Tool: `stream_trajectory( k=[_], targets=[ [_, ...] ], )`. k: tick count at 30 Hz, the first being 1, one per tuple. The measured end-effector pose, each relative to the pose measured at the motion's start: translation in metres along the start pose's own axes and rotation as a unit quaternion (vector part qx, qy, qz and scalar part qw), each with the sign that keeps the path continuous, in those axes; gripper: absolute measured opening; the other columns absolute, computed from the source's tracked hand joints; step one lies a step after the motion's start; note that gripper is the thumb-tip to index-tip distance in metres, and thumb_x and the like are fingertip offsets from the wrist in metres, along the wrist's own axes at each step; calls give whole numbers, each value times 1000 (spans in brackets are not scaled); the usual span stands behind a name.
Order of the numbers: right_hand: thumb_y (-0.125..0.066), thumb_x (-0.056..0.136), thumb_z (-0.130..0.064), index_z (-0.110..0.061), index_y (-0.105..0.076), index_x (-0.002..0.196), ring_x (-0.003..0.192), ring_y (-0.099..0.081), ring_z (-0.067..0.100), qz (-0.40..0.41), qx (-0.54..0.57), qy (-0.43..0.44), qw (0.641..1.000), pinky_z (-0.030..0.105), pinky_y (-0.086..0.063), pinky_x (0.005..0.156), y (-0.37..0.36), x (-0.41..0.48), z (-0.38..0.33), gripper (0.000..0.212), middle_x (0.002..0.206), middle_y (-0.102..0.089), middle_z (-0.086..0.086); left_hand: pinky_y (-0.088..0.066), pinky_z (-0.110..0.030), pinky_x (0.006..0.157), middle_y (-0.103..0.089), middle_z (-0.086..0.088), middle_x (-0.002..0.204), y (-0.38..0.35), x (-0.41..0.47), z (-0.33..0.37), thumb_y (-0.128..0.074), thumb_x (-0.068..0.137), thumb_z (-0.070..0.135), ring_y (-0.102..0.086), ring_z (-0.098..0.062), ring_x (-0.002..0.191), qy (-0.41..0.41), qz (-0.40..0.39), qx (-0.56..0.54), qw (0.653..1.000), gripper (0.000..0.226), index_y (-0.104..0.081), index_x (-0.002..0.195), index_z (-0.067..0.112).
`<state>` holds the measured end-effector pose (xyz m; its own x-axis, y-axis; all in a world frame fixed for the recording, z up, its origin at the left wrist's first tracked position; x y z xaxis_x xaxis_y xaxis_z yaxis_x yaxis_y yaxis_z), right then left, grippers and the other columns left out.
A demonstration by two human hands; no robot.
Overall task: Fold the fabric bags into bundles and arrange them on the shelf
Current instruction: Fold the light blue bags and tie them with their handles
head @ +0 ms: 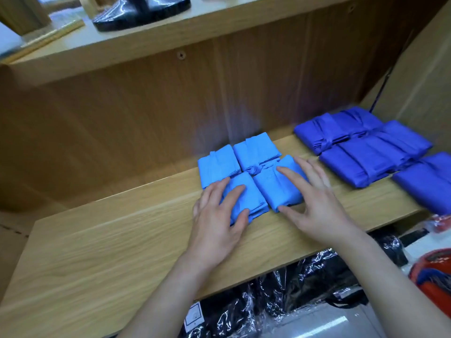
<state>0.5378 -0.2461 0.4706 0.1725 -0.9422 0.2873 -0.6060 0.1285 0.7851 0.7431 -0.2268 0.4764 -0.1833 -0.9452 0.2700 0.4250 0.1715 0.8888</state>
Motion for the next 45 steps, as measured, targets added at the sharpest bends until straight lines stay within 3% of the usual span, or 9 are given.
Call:
stream_trajectory(
  k=[6,11,16,19,25,30,34,39,45],
  targets=[
    [-79,79,-21,-15,-55,133,120,-53,25,78,93,-158,980,22,-33,98,1,-2,18,59,130,-58,10,-40,-47,106,-49,-5,143,-1,-2,-10,-45,84,58,-44,-26,131,-26,-36,-4,999,52,-60,128,35],
    [-74,84,-20,-26,-47,140,120,-51,19,38,127,-166,977,35,-41,105,-7,-3,10,62,134,-50,3,-41,-44,104,-49,-1,143,4,0,-14,-38,82,62,-42,-22,132,-44,-45,15,998,55,-58,128,38],
    [-66,90,-23,-22,-41,145,130,-43,19,75,88,-182,976,25,-31,107,16,-20,-7,61,143,-45,3,-42,-44,105,-50,-3,142,19,-5,-12,-42,87,56,-45,-24,130,-76,-19,-69,995,53,-61,127,27],
    [-63,93,-25,-21,-51,137,116,-55,16,105,77,-183,974,28,-45,94,36,-48,-19,45,129,-57,-1,-45,-37,99,-61,0,128,36,-10,-7,-45,90,46,-55,-21,117,-103,23,-130,986,43,-68,116,21],
    [-59,93,-32,-28,-65,117,85,-65,15,47,-59,-213,974,33,-49,78,84,-125,-23,25,92,-70,-9,-51,-32,72,-72,4,87,65,-25,32,-51,89,27,-65,-14,77,-180,68,-209,959,27,-74,94,13],
    [-52,93,-36,-33,-66,105,89,-64,20,-16,-185,-262,947,31,-41,66,124,-201,1,18,85,-67,-15,-41,-9,64,-58,25,73,50,-46,89,-53,87,27,-51,11,64,-227,-8,-254,940,23,-74,96,21],
    [-51,93,-36,-33,-65,105,95,-65,20,-47,-216,-321,921,36,-50,73,155,-268,46,18,97,-71,-10,-51,-25,64,-71,14,82,8,-67,155,-51,87,31,-63,-4,70,-292,-83,-219,927,25,-73,98,25],
    [-47,95,-40,-36,-60,111,98,-62,15,-89,-227,-406,881,34,-50,75,192,-368,120,21,99,-67,-13,-54,-28,66,-63,14,81,-79,-94,245,-42,86,34,-62,-10,78,-350,-191,-123,909,33,-72,97,26],
    [-56,93,-27,-31,-66,116,95,-65,18,14,-122,-536,835,39,-52,80,237,-496,208,25,103,-70,-5,-51,-26,80,-67,12,93,-194,-118,339,-50,79,21,-64,-13,92,-339,-285,-76,893,30,-73,98,23]
  ],
)
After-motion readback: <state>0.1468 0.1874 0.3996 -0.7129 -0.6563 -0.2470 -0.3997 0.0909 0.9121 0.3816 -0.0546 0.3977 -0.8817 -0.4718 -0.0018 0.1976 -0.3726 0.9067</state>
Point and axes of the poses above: each hand's wrist, its own x-axis towards the middle knuckle, its own y-axis out of the back of the hand, z = x × y, the point moved 7 cm from there along x, towards the middle knuckle
